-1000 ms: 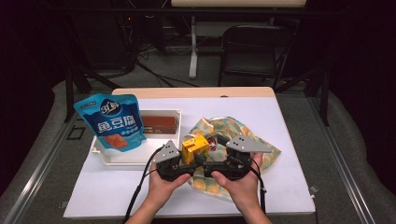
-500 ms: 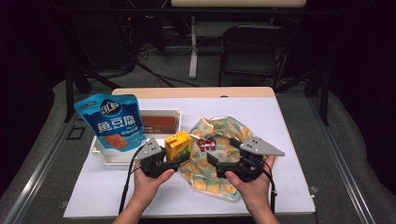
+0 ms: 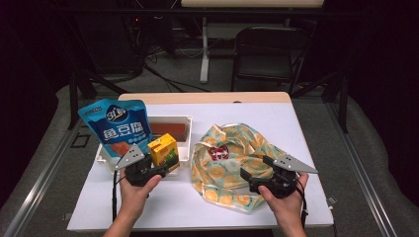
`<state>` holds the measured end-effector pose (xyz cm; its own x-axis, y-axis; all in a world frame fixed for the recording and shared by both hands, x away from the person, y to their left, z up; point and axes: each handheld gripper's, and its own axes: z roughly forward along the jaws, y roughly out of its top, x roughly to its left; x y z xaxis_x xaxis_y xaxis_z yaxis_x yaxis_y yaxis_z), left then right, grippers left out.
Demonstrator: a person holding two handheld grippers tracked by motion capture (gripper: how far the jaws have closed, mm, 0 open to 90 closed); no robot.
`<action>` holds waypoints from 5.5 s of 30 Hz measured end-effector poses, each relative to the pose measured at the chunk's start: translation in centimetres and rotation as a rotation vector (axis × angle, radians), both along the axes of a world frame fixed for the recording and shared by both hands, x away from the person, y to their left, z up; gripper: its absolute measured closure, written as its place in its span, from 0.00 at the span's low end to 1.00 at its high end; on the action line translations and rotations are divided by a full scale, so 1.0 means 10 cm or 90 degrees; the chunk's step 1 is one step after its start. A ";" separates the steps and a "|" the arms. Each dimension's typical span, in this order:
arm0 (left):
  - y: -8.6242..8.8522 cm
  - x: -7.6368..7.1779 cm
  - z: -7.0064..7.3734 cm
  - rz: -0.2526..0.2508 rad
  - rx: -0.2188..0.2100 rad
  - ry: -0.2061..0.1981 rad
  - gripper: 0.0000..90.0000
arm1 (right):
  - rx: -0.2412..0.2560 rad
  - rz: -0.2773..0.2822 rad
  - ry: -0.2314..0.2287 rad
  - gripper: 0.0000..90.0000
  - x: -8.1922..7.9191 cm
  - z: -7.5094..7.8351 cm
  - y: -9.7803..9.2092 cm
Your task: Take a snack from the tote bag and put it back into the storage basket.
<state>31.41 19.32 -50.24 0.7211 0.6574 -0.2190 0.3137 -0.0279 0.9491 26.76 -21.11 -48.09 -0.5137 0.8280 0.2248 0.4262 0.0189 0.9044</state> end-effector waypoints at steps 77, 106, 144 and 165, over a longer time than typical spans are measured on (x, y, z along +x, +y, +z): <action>0.01 0.51 -0.54 0.094 0.132 0.129 0.48 | -0.009 -0.043 0.041 0.15 0.09 -0.22 -0.11; 0.18 0.44 -0.51 0.076 0.127 0.112 0.34 | -0.013 -0.047 0.043 0.16 0.12 -0.26 -0.11; 0.23 0.43 -0.38 0.198 0.080 0.178 1.00 | -0.051 -0.055 0.024 0.16 0.09 -0.27 -0.10; 0.13 0.62 -0.38 0.219 0.065 0.202 1.00 | -0.064 -0.051 0.023 0.16 0.09 -0.27 -0.10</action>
